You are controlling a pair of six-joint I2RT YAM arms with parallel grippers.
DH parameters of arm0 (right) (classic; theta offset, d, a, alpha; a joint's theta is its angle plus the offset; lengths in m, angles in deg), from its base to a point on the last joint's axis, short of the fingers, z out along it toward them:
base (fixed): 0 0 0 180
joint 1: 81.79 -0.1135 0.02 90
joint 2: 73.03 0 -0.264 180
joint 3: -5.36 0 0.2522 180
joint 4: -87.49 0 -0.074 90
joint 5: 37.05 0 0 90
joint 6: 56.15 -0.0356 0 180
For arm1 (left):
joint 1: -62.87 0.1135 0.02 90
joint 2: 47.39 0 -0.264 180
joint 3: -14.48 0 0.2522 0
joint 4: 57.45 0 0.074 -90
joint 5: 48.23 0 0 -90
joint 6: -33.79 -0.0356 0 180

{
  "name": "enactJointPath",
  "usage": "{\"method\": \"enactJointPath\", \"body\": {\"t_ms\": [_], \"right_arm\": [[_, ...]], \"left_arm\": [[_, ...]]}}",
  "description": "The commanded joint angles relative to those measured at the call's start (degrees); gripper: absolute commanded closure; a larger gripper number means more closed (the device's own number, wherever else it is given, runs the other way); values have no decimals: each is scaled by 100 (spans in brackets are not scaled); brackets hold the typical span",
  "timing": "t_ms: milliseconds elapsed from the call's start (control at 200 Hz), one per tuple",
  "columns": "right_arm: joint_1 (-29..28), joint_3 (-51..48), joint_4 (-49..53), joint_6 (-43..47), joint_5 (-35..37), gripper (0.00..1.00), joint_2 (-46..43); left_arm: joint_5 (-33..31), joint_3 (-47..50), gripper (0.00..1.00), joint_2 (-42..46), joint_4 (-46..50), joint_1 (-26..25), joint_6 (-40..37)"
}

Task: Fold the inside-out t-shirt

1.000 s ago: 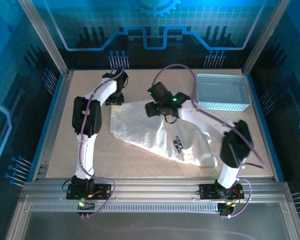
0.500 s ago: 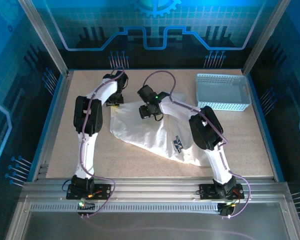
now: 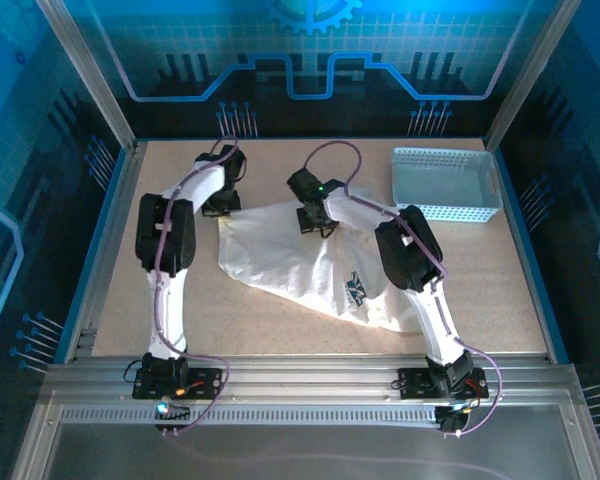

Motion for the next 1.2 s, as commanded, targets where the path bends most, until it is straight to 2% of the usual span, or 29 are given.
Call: {"method": "enactJointPath", "body": {"t_ms": [0, 130, 235, 285, 325, 420, 500, 570, 710, 795, 905, 1195], "right_arm": [[347, -303, 232, -304, 198, 52, -176], [646, -735, 17, -424, 67, 54, -417], [817, -929, -40, -464, -20, 56, -522], [871, -1018, -86, -464, -28, 56, -573], [901, -1091, -156, -447, -46, 56, -613], [931, -1157, -194, -436, -38, 57, -652], [934, -1202, -211, -429, -38, 57, -666], [920, -1229, -248, -408, -55, 57, -691], [840, -1223, -288, -359, -37, 57, -734], [831, -1214, -305, -376, -64, 58, -742], [822, -1266, -336, -378, -75, 57, -787], [862, -1372, -406, -359, -94, 58, -815]], "left_arm": [[837, 863, 100, 1252, -1085, 494, 385], [2199, 1966, 100, 2190, -2235, 1162, 914], [2812, 2441, 100, 2562, -2627, 1629, 1240], [2905, 2500, 87, 2589, -2631, 1710, 1210], [2918, 2438, 86, 2554, -2519, 1712, 1118], [2660, 2358, 85, 2450, -2189, 1712, 1157], [2124, 2337, 68, 2499, -1908, 1680, 1157], [1695, 2217, 58, 2505, -1685, 1562, 1018], [1200, 1432, 41, 2018, -1190, 751, 286], [556, 855, 38, 1458, -709, 316, 100], [65, 217, 39, 768, -234, 130, 80], [-292, -839, 41, -453, 518, 164, -86]]}}
